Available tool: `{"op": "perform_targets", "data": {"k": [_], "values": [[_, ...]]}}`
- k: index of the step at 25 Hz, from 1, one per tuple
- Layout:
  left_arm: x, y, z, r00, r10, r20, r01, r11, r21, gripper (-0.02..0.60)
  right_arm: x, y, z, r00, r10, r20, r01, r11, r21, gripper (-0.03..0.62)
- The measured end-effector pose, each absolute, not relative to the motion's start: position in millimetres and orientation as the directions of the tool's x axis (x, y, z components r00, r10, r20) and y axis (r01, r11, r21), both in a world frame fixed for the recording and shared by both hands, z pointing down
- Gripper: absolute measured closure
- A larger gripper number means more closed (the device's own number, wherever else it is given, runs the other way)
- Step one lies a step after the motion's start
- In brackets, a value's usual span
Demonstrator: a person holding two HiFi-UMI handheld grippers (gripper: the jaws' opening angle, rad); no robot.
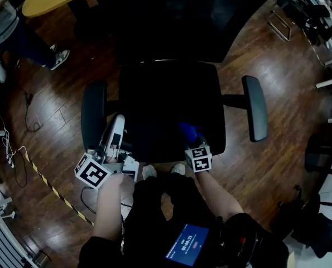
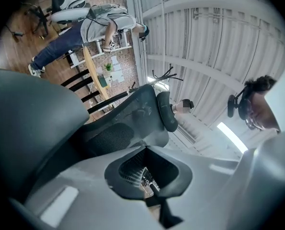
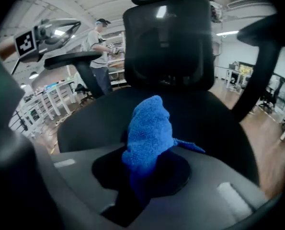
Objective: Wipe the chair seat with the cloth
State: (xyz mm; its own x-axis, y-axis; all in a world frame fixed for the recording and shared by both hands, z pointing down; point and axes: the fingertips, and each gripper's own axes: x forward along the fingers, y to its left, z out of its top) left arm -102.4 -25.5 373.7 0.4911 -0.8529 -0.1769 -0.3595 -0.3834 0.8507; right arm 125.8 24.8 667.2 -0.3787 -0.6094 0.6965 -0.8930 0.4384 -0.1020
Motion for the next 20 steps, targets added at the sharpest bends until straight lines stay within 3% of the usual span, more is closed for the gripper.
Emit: {"op": "perform_targets", "data": {"k": [4, 8, 13, 20], "values": [[-96.7, -29.6, 372.6, 0.498, -0.848, -0.181, -0.356, -0.391, 0.849, 0.589, 249.7, 24.8, 651.0, -0.19, -0.689, 0.699, -0.966, 0.259, -0.007, 0.511], [-93.5, -32.8, 374.1, 0.5, -0.848, -0.176, -0.361, -0.389, 0.848, 0.589, 286.0, 24.4, 649.4, -0.15, -0.712, 0.686, -0.98, 0.198, -0.009, 0.511], [-81.9, -22.4, 353.4, 0.511, -0.843, -0.166, -0.368, -0.39, 0.844, 0.589, 266.5, 17.0, 619.6, -0.281, -0.752, 0.596, -0.959, 0.197, -0.204, 0.511], [-64.7, 25.2, 267.9, 0.532, -0.826, -0.187, -0.384, -0.432, 0.816, 0.589, 196.5, 29.0, 410.5, -0.545, -0.81, 0.216, -0.785, 0.403, -0.471, 0.511]]}}
